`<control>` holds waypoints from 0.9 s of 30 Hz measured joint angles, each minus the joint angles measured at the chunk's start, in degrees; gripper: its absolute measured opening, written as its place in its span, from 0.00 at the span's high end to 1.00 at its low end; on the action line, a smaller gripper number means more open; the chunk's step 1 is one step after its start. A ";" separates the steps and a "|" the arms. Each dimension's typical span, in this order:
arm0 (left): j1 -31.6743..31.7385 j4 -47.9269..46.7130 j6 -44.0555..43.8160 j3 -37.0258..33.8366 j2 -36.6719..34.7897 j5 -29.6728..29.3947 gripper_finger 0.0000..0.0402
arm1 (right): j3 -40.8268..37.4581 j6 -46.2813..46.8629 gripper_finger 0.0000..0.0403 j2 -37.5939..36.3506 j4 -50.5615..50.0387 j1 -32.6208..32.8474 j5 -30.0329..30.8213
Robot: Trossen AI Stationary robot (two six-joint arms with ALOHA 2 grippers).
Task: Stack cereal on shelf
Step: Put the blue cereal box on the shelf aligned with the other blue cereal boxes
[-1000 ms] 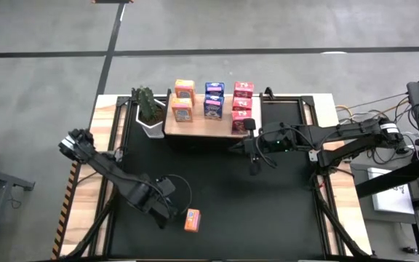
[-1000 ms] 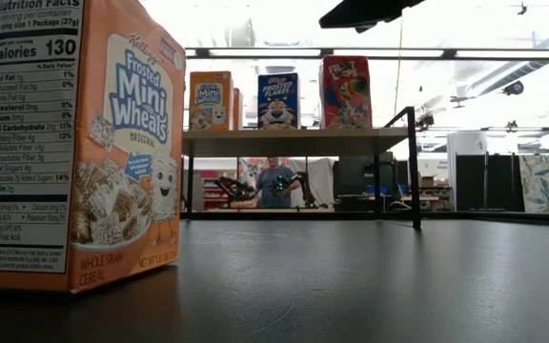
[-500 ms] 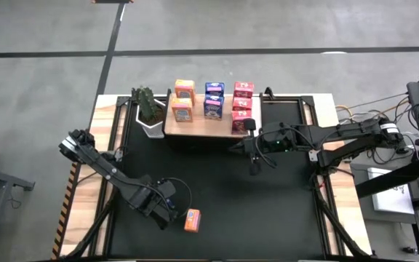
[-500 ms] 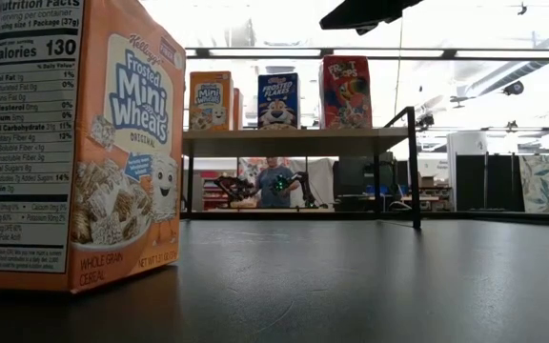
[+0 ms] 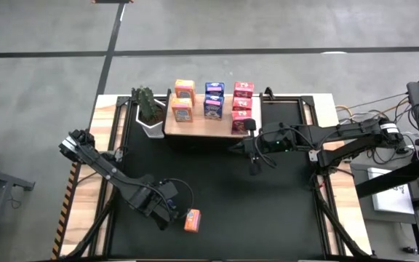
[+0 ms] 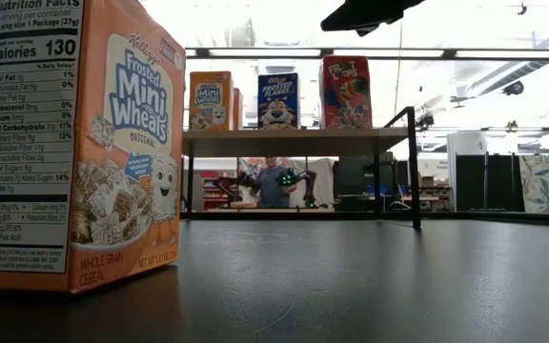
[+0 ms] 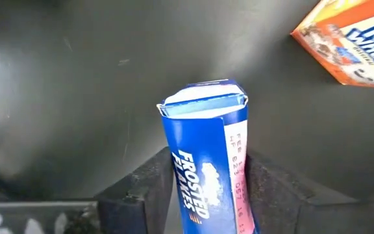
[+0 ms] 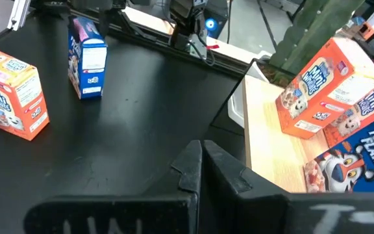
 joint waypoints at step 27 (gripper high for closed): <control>5.31 -16.80 43.54 26.88 0.02 -25.46 0.65 | -3.63 5.86 0.98 -1.76 -2.80 6.67 0.03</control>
